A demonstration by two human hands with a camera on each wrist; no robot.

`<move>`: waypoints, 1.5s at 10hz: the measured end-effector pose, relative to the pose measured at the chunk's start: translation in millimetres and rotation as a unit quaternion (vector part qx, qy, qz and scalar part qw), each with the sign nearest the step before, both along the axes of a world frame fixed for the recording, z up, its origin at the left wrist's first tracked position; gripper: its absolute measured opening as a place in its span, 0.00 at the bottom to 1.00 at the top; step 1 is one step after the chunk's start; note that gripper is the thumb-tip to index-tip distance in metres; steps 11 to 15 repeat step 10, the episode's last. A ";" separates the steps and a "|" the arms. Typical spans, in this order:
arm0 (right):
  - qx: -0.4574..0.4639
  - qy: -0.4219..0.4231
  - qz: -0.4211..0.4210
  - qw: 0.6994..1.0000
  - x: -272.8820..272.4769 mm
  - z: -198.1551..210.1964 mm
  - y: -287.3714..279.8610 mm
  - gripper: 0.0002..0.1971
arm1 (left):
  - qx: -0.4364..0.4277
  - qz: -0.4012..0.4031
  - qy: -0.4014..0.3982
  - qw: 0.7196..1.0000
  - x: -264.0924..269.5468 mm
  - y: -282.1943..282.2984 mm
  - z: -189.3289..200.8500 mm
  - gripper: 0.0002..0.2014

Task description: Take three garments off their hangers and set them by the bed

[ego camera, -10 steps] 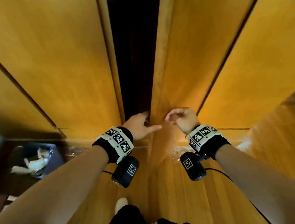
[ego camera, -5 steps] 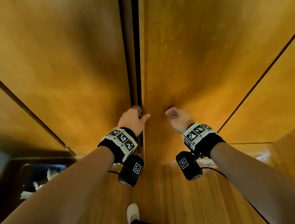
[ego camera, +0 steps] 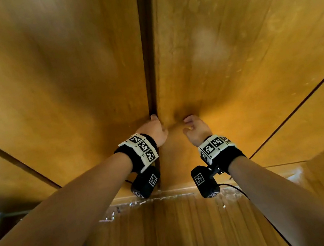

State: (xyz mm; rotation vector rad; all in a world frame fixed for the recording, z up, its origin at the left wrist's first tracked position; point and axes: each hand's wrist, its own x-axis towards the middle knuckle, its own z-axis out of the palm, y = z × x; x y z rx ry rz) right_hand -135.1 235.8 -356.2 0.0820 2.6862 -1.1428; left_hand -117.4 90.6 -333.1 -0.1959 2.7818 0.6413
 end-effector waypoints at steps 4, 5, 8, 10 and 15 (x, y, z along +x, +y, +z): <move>0.035 0.044 -0.011 0.998 -22.2 -3.4 -2.3 0.17 | -0.039 0.058 0.054 0.996 -15.7 -23.2 -1.3 0.24; 0.034 0.057 -0.011 0.998 -18.7 -6.8 -3.7 0.18 | -0.023 0.059 0.067 0.996 -13.3 -23.3 -6.2 0.23; 0.067 -0.022 0.052 0.996 16.4 -8.1 -1.2 0.28 | -0.053 0.016 0.015 0.998 27.7 -17.8 -17.1 0.29; 0.134 -0.013 0.102 0.986 69.6 -3.3 15.5 0.26 | -0.037 0.010 0.033 0.999 92.2 -5.9 -12.0 0.29; 0.134 -0.013 0.102 0.986 69.6 -3.3 15.5 0.26 | -0.037 0.010 0.033 0.999 92.2 -5.9 -12.0 0.29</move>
